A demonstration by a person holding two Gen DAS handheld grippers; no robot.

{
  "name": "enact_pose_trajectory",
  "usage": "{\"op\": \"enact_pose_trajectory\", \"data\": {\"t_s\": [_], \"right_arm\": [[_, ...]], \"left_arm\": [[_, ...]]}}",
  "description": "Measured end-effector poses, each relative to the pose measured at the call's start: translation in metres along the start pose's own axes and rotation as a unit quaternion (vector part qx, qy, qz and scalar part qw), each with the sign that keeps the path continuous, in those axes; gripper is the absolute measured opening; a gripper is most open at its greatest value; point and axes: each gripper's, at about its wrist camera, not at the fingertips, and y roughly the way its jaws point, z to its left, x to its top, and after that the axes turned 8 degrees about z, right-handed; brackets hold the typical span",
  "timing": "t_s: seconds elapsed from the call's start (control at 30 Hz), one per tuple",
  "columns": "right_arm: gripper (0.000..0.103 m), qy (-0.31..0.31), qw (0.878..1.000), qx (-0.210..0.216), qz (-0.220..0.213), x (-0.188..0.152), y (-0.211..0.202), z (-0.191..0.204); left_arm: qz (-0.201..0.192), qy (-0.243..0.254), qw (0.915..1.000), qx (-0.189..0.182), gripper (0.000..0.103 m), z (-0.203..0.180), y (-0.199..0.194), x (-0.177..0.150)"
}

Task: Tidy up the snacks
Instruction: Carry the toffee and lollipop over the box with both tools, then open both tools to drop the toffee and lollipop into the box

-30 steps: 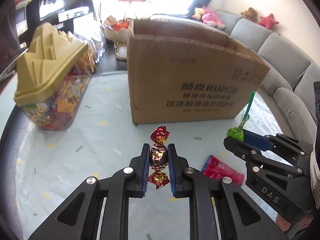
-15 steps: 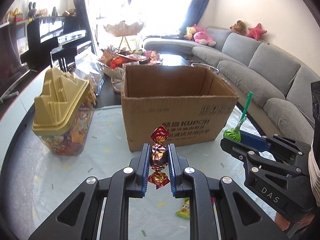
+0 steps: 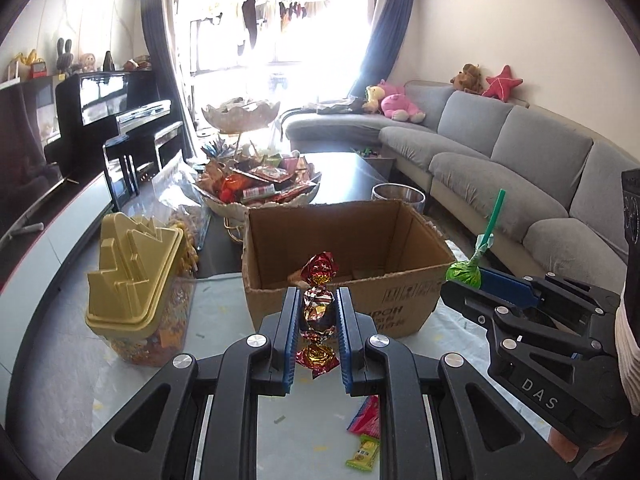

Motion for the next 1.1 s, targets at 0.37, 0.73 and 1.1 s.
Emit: {"op": "enact_pose_trajectory", "data": {"t_s": [0.37,0.73,1.1], "right_arm": [[0.028,0.011,1.0,0.004,-0.006,0.035,0.007,-0.017],[0.028,0.005,1.0,-0.014,0.006,0.059,0.033,-0.028],[0.029,0.01,0.999,-0.022,0.027,0.071,0.071,-0.039]], "left_arm": [[-0.006,-0.001,1.0,0.004,0.019,0.0,0.014,0.036],[0.018,-0.002,0.9997,0.018,0.019,0.007,0.06,0.055],[0.058,-0.015,0.9981,0.018,0.035,0.013,0.102,0.069]]}}
